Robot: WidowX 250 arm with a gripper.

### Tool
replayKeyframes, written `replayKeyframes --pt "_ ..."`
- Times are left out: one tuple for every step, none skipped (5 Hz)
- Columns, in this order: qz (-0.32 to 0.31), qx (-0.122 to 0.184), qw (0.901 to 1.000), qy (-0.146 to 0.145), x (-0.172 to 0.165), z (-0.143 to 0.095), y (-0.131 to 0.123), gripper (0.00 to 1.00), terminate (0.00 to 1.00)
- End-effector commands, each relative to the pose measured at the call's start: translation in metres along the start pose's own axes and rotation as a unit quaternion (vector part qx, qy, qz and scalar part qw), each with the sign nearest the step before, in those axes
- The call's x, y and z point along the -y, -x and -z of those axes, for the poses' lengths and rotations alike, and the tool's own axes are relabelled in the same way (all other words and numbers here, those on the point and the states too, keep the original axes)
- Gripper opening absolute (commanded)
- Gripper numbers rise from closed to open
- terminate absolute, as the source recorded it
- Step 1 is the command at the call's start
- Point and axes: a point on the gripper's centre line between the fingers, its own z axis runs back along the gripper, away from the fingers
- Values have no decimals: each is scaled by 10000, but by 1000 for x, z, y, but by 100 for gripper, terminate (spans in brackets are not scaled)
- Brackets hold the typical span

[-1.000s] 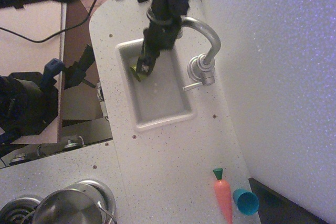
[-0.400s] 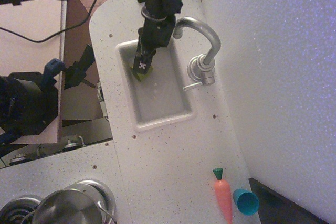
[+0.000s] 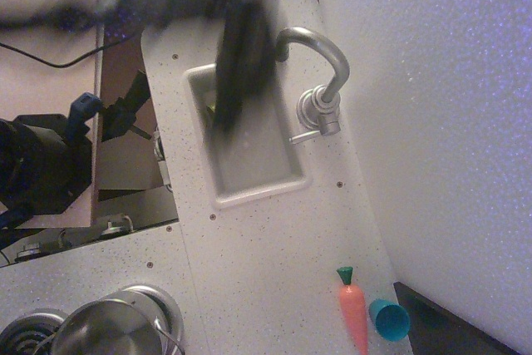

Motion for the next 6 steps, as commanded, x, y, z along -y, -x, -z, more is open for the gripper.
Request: replayKeyframes --pt "34 508 9968 -620 11 -27 -7 100 0" --pt "-240 621 9978 14 -6 -30 -4 100 0" --pt "-1122 1218 9793 1168 -44 -40 3 100 0" --pt "-1017 1759 9518 2297 -53 -47 -23 100 0" --pt "-560 1516 9208 3551 -47 -29 -51 100 0" --pt "-465 1070 9365 3306 -39 -16 -53 100 100"
